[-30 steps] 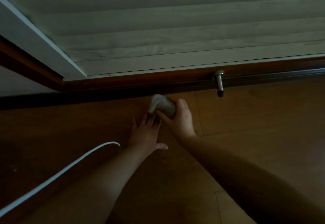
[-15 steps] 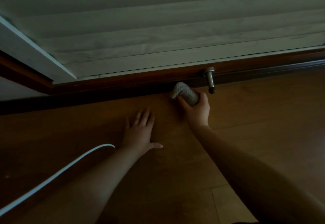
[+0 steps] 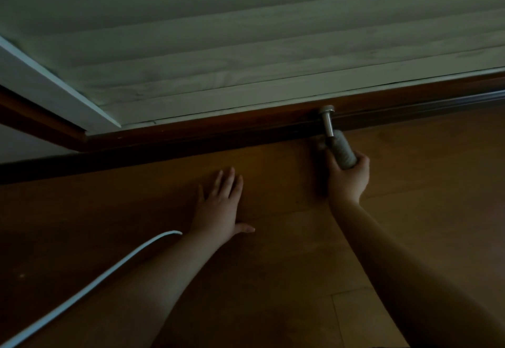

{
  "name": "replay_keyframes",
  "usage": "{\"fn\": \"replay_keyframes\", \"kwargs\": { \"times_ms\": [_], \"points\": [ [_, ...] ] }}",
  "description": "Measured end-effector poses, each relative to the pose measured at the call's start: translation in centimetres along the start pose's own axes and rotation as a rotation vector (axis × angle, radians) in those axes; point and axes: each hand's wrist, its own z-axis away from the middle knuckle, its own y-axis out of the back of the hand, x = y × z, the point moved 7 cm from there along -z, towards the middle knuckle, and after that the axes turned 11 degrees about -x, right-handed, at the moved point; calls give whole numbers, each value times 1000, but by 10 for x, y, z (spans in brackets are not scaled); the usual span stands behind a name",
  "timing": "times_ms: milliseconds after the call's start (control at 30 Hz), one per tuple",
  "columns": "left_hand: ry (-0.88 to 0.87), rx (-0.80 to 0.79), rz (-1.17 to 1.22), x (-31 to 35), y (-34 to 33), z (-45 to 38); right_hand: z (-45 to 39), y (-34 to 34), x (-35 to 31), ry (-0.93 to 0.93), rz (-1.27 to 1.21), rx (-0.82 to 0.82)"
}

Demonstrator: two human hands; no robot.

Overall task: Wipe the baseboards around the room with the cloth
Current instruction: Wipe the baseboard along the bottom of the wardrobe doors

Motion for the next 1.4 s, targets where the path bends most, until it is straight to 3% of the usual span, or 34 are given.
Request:
{"fn": "replay_keyframes", "kwargs": {
  "times_ms": [100, 200, 300, 433, 733, 967, 1133, 1400],
  "points": [
    [-4, 12, -4, 0, 1, -1, 35, -39, -11, 81, 96, -201],
    [15, 0, -16, 0, -1, -4, 70, -99, -45, 278, 146, -410],
    [28, 10, -76, 0, -3, -2, 89, -148, -82, 400, 125, -516],
    [6, 45, -35, 0, -2, 2, 79, -158, -93, 353, 91, -490],
    [5, -29, -39, 0, -2, 0, 42, -74, -62, 193, -38, -242],
    [13, -16, -29, -1, -2, -1, 57, -56, -32, 288, 175, -255],
    [13, -31, -11, -1, -2, -4, 28, -23, -13, 222, 179, -198],
    [34, -31, -56, 2, 1, -1, -34, 10, -50, 396, 356, -266]
  ]
}}
